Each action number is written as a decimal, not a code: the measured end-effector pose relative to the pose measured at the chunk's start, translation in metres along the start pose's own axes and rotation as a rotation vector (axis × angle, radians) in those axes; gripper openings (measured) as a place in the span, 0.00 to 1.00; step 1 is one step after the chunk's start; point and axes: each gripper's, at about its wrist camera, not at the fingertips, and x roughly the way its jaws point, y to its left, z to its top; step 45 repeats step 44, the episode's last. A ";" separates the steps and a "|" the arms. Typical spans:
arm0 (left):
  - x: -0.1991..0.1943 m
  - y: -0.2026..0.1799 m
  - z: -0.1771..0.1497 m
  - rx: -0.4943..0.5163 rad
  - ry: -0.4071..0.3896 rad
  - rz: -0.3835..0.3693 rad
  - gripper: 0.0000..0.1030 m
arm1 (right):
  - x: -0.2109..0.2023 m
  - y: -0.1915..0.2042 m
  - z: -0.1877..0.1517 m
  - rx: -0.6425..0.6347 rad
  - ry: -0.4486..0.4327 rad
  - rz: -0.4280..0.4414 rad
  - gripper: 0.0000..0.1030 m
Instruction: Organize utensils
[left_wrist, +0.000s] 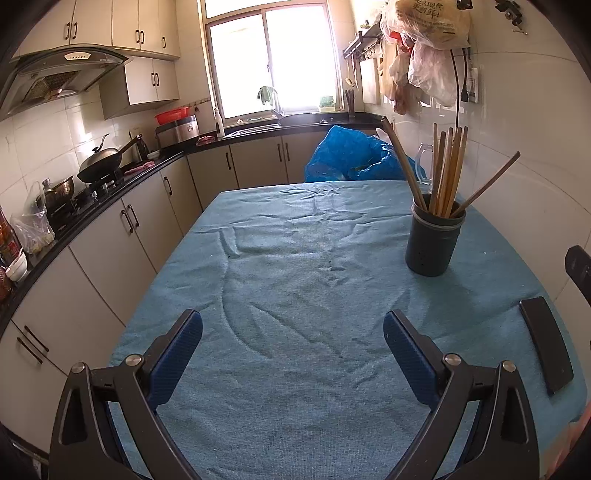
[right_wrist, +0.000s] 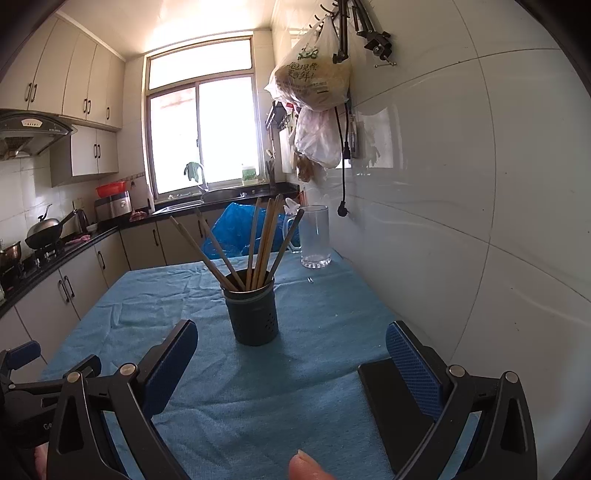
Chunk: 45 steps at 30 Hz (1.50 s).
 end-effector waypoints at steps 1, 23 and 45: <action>0.000 0.000 0.000 0.000 0.000 0.000 0.95 | 0.000 0.000 0.000 -0.001 0.003 0.001 1.00; 0.007 0.000 -0.006 -0.003 0.018 0.008 0.95 | 0.005 0.004 -0.007 -0.017 0.041 0.003 1.00; 0.021 0.013 -0.007 -0.040 0.058 -0.005 0.95 | 0.036 0.003 -0.011 -0.037 0.124 0.000 1.00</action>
